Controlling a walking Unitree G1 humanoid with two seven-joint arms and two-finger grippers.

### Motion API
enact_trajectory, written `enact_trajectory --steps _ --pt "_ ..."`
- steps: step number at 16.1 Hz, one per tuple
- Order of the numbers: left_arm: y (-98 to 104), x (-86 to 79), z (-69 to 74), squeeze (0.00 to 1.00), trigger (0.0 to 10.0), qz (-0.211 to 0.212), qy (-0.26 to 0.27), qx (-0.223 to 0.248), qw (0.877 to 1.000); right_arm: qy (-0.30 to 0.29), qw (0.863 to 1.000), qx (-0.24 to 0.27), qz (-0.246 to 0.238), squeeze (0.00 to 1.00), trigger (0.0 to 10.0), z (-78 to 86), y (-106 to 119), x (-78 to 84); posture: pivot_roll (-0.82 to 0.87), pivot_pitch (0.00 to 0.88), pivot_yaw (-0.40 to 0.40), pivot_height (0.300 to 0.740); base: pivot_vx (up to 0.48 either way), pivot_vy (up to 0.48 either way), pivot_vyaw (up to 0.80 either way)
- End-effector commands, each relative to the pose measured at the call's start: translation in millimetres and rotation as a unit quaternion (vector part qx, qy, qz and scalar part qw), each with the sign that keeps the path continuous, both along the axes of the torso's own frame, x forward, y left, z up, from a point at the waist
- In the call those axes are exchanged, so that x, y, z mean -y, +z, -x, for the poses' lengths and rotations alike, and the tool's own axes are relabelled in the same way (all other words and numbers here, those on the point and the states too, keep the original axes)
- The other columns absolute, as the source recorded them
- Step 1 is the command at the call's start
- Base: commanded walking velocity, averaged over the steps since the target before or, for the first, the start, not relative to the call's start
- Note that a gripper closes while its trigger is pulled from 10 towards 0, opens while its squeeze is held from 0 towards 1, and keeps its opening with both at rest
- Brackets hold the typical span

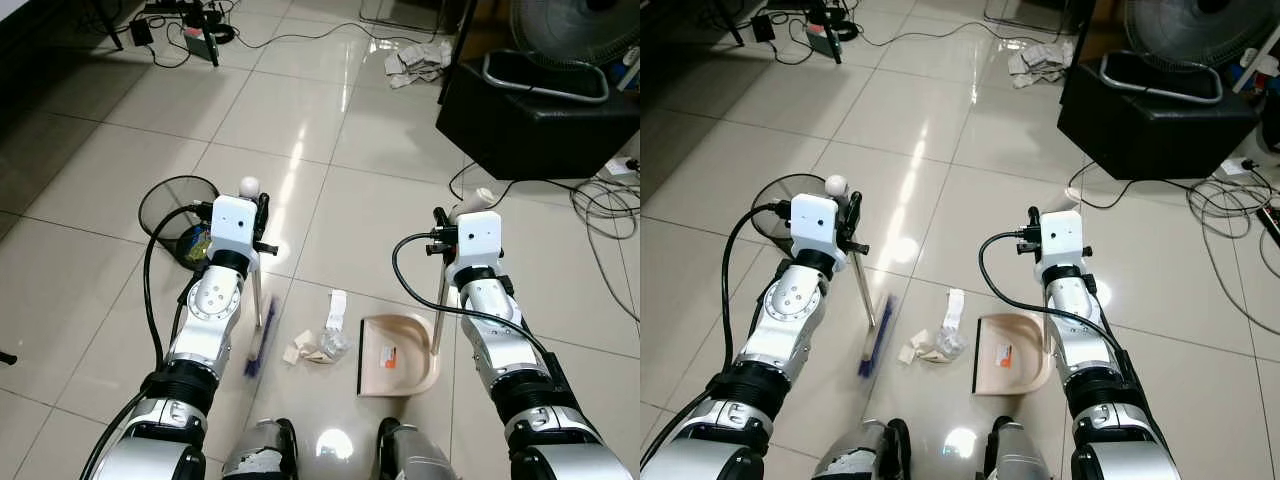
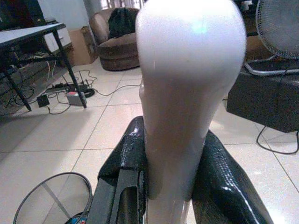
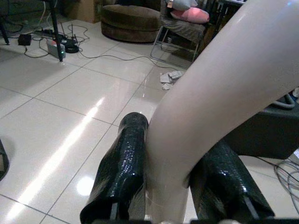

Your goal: Sweep floor

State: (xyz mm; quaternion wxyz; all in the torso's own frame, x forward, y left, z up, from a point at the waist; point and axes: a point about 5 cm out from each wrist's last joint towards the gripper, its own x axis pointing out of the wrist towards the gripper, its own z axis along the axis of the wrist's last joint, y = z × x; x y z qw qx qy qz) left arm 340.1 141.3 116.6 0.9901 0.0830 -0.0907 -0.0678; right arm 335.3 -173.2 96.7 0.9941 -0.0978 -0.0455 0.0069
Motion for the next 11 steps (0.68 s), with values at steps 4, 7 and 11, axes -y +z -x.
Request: enact_trajectory --steps 4,7,11 --pt "-3.8 -2.2 0.8 0.0 10.0 -0.001 0.006 -0.008 1.0 0.001 1.0 0.016 0.001 0.0 10.0 -3.3 7.0 0.5 0.06 0.265 0.054 0.74 0.0 0.0 0.0" --pt "-3.8 -2.2 0.8 0.0 10.0 -0.001 0.006 -0.008 1.0 0.001 1.0 0.016 0.001 0.0 10.0 -3.3 7.0 0.5 0.06 0.265 0.054 0.74 0.0 0.0 0.0" --pt "-4.9 -0.6 -1.1 0.0 10.0 -0.001 0.006 -0.006 1.0 0.007 1.0 0.017 0.0 0.0 10.0 -4.6 4.5 -5.6 0.06 0.266 0.057 0.74 0.0 0.0 0.0"
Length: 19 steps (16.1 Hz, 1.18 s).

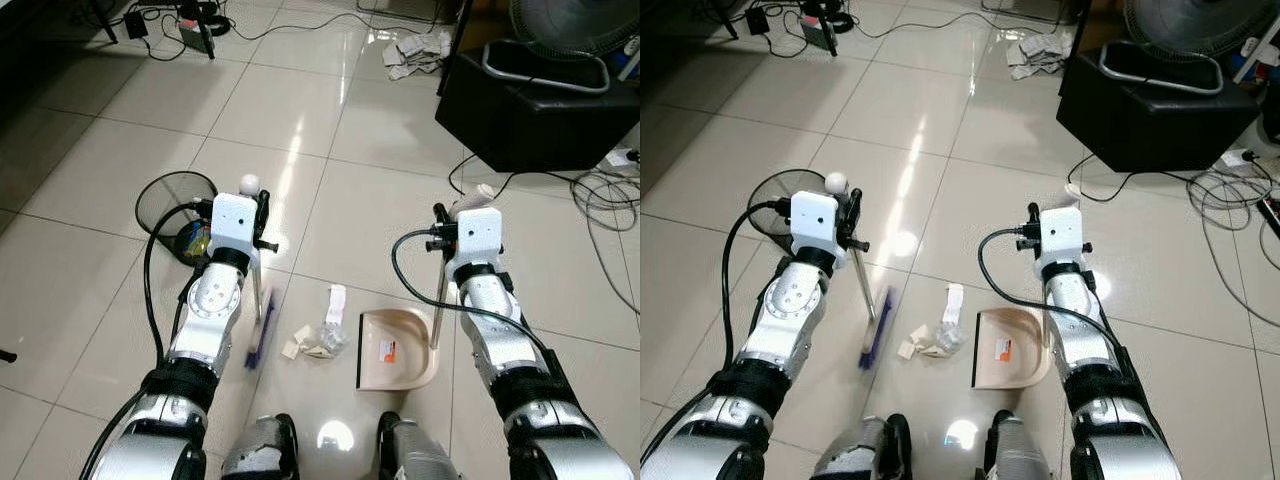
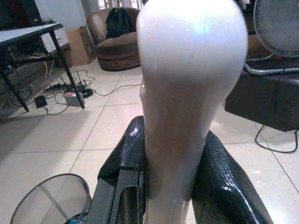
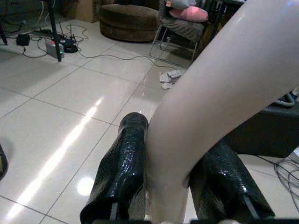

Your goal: Sweep floor

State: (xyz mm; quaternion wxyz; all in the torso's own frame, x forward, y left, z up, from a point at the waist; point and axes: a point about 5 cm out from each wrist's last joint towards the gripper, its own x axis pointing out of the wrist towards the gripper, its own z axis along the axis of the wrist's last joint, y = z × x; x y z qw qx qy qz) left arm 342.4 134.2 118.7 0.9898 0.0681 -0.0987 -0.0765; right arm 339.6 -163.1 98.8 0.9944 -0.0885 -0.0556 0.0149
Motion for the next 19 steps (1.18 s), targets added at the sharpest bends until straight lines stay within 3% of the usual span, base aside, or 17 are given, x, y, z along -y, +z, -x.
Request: enact_trajectory --steps 1,3,11,15,19 --pt "-5 33.7 2.3 0.0 10.0 0.06 -0.068 -0.028 0.995 0.034 0.999 -0.014 -0.035 0.0 10.0 3.1 -10 -34.8 0.05 0.239 0.055 0.74 0.0 0.0 0.0" --pt "-1 51.2 4.2 0.0 10.0 0.095 -0.112 -0.032 0.989 0.047 0.997 -0.022 -0.055 0.0 10.0 4.6 -13 -48.9 0.05 0.233 0.054 0.74 0.0 0.0 0.0" --pt "10 51.4 1.6 0.0 10.0 0.108 -0.151 -0.019 0.982 0.037 0.998 -0.019 -0.057 0.0 10.0 0.5 -11 -43.2 0.05 0.214 0.055 0.74 0.0 0.0 0.0" --pt "18 38.5 0.2 0.0 10.0 0.047 -0.166 0.009 0.985 0.035 0.998 -0.015 -0.055 0.0 10.0 1.5 -12 -39.1 0.05 0.192 0.057 0.74 0.0 0.0 0.0" --pt "29 14.0 -5.1 0.0 10.0 0.028 -0.145 0.03 0.989 0.026 0.998 -0.011 -0.055 0.0 10.0 4.8 -14 -28.2 0.04 0.159 0.06 0.74 0.0 0.0 0.0"
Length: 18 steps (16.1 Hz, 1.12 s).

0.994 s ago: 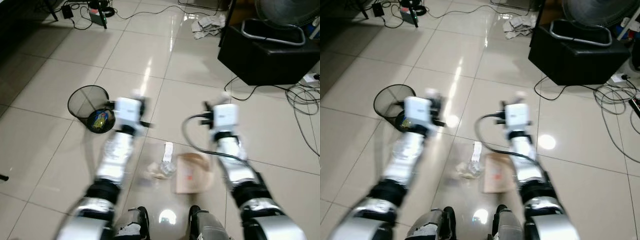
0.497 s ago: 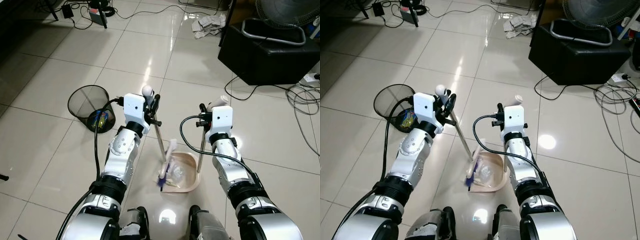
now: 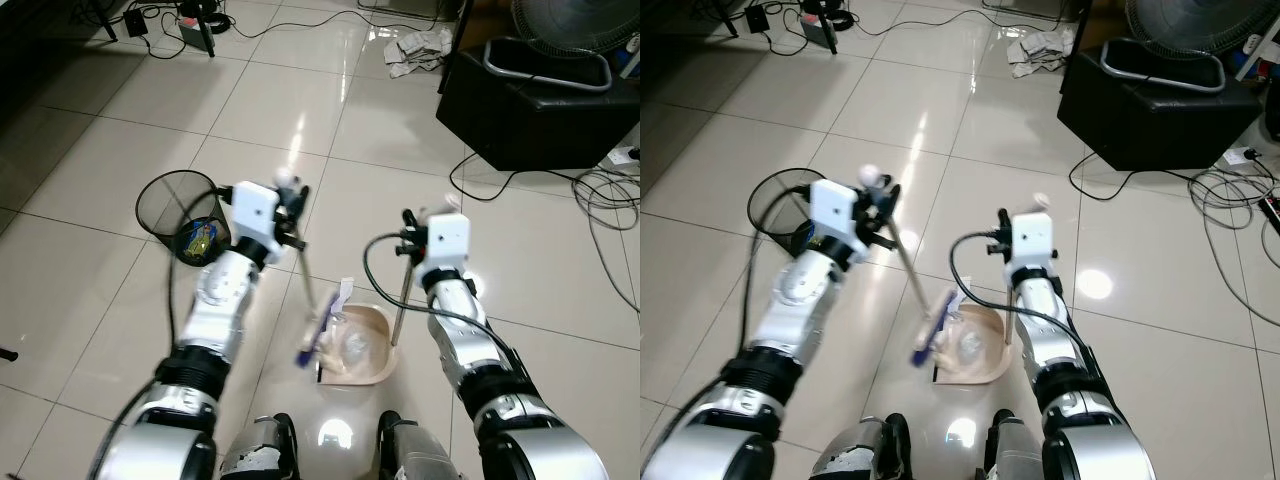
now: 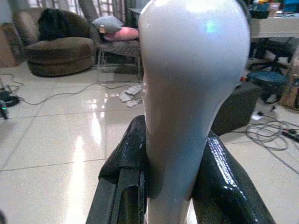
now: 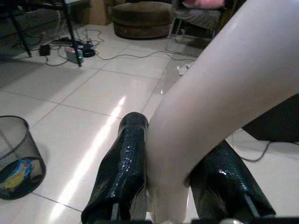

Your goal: Sweep floor

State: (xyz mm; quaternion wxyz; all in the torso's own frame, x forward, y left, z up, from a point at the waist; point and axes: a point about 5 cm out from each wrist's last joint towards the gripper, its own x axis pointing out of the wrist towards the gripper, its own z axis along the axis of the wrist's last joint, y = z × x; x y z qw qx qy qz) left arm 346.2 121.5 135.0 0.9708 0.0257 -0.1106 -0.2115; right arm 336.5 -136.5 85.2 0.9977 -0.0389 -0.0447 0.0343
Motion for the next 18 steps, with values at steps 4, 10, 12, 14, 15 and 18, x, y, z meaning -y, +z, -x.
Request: enact_trajectory --steps 4,10,12,14,15,18 --pt "13 -36.2 -0.7 0.0 10.0 -0.015 0.046 0.034 0.998 -0.008 1.0 0.03 -0.001 0.0 10.0 11.5 5 20.4 0.02 0.108 0.061 0.74 0.0 0.0 0.0" --pt "1 -45.8 10.7 0.0 10.0 -0.049 0.074 0.0 0.996 0.015 0.988 0.082 0.127 0.0 10.0 20.9 38 27.3 0.0 0.08 0.062 0.74 0.0 0.0 0.0" --pt "-2 -47.3 14.3 0.0 10.0 -0.067 0.085 -0.009 0.994 0.021 0.985 0.081 0.152 0.0 10.0 23.6 43 28.1 0.0 0.077 0.053 0.74 0.0 0.0 0.0" --pt "-3 -48.7 17.5 0.0 10.0 -0.081 0.098 -0.011 0.992 0.008 0.988 0.072 0.139 0.0 10.0 25.9 44 32.7 0.01 0.077 0.05 0.74 0.0 0.0 0.0" --pt "-3 -49.1 19.3 0.0 10.0 -0.08 0.105 -0.014 0.991 -0.006 0.991 0.068 0.119 0.0 10.0 28.0 44 36.3 0.01 0.076 0.046 0.74 0.0 0.0 0.0" --pt "-1 -49.8 22.5 0.0 10.0 -0.068 0.12 -0.017 0.99 -0.041 0.995 0.069 0.052 0.0 10.0 33.2 48 44.6 0.01 0.07 0.046 0.74 0.0 0.0 0.0"
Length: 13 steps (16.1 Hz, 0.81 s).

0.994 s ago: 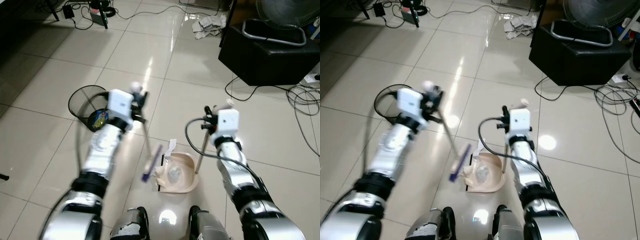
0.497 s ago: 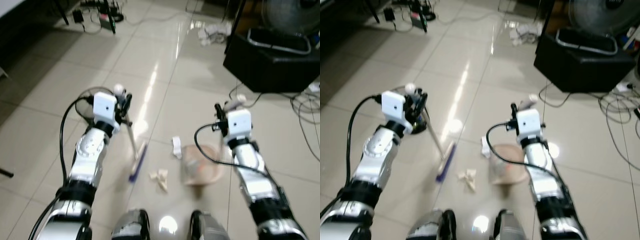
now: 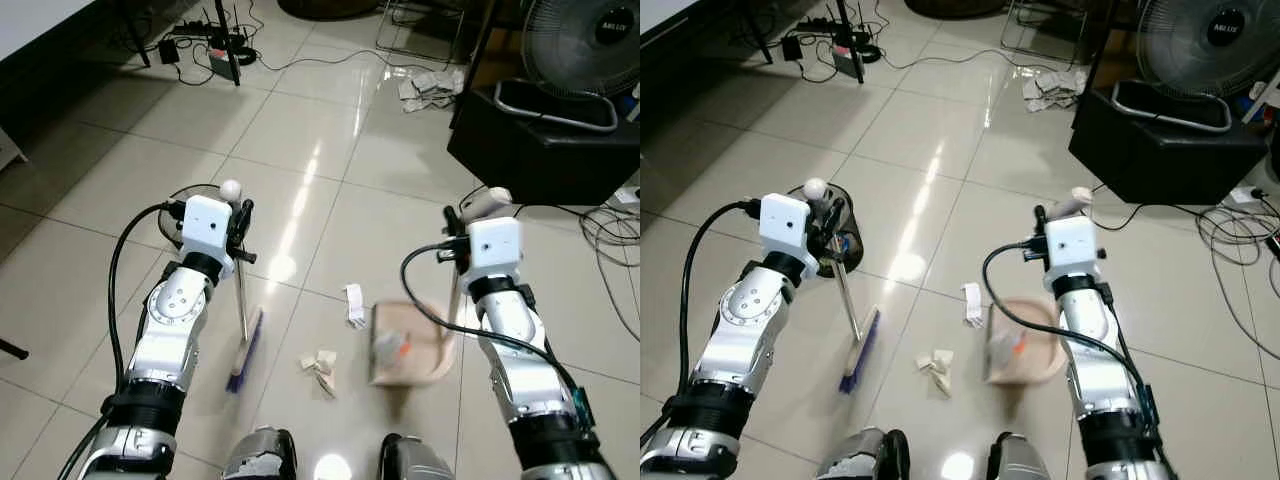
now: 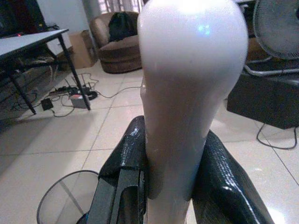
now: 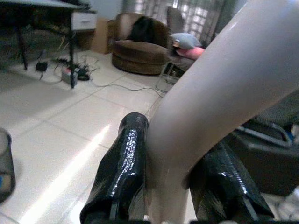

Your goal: Sweep floor

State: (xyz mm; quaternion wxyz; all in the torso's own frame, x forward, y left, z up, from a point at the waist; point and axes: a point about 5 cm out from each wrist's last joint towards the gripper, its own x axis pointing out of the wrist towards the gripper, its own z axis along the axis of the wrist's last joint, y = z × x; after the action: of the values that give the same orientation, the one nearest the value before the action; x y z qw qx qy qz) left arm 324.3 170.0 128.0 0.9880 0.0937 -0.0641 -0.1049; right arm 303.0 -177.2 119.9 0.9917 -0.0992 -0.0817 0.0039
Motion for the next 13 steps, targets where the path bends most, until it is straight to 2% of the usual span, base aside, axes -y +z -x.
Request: enact_trajectory --steps 1,3,7,11,13 --pt "7 -1.3 1.2 0.0 10.0 -0.002 0.008 0.012 1.0 -0.019 0.998 0.036 -0.044 0.0 10.0 1.5 15 7.1 0.02 0.069 0.047 0.74 0.0 0.0 0.0" --pt "7 1.1 3.5 0.0 10.0 -0.003 0.008 0.012 1.0 -0.034 0.993 0.056 -0.098 0.0 10.0 4.6 20 12.8 0.02 0.067 0.051 0.74 0.0 0.0 0.0" --pt "8 1.3 5.3 0.0 10.0 -0.006 0.01 0.01 1.0 -0.022 0.985 0.084 -0.147 0.0 10.0 8.2 29 11.9 0.02 0.065 0.054 0.74 0.0 0.0 0.0" --pt "5 -5.6 12.3 0.0 10.0 -0.013 0.013 0.009 1.0 0.01 0.98 0.097 -0.173 0.0 10.0 2.9 54 6.5 0.02 0.067 0.057 0.74 0.0 0.0 0.0" --pt "3 -8.1 16.1 0.0 10.0 -0.013 0.021 0.007 1.0 0.012 0.969 0.118 -0.217 0.0 10.0 2.5 70 7.8 0.02 0.065 0.056 0.74 0.0 0.0 0.0"
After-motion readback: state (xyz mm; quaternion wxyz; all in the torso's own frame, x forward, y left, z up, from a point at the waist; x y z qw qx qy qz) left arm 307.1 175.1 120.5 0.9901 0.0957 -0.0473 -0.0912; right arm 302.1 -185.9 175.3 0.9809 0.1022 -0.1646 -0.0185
